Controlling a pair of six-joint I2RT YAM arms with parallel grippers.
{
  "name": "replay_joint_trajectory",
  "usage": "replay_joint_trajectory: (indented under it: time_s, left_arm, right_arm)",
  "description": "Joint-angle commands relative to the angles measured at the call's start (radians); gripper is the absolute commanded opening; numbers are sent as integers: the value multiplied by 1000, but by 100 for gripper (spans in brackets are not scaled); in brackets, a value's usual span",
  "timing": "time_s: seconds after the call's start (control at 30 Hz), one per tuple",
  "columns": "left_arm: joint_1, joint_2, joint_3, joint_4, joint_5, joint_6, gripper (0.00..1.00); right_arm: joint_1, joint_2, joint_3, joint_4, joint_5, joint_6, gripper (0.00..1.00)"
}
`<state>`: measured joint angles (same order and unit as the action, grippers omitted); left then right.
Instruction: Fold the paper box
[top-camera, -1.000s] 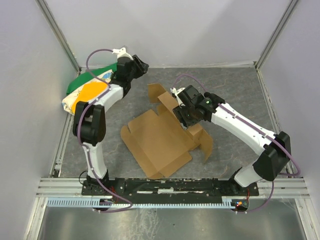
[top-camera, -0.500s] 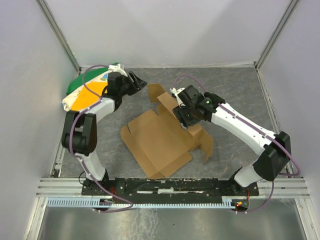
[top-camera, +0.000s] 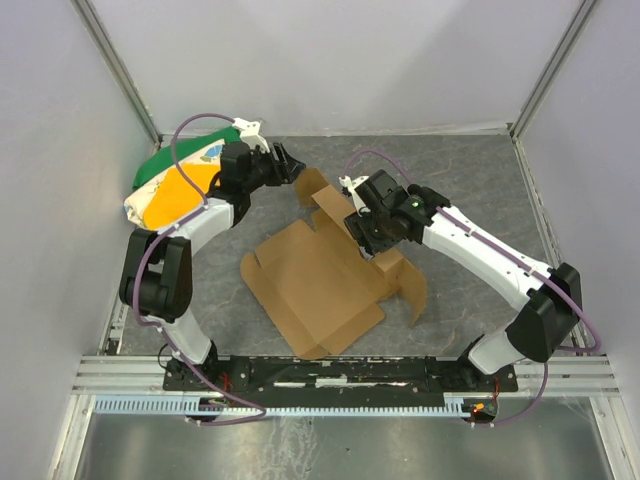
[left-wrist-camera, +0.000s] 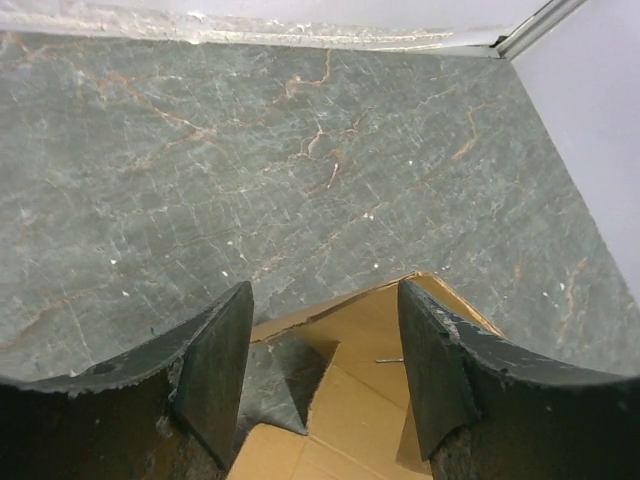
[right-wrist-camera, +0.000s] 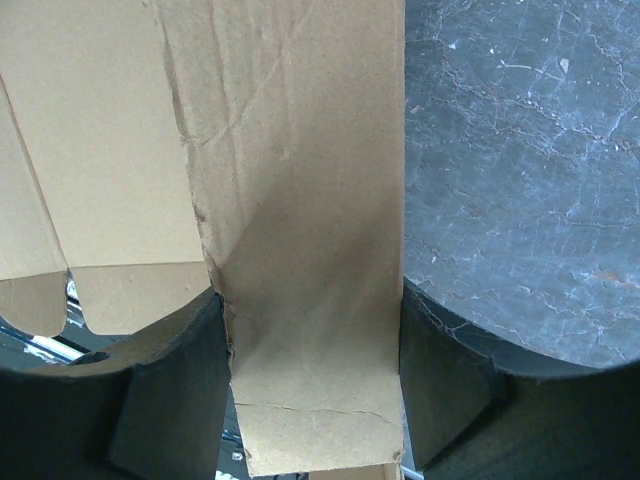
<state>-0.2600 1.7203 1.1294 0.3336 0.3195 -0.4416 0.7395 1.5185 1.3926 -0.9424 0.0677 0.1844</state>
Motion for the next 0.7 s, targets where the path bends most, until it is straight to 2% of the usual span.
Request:
replay_joint_trajectory:
  time_s: [0.0, 0.33, 0.67]
  left_arm:
    - [2, -36, 29, 18, -7, 156, 65]
    - [2, -43, 37, -59, 74, 265, 56]
    - [1, 13, 72, -33, 188, 242, 54]
  right_arm:
    - [5, 31, -1, 7, -54, -2, 45]
    - [6, 35, 2, 3, -54, -1, 46]
    - [6, 56, 9, -2, -40, 6, 45]
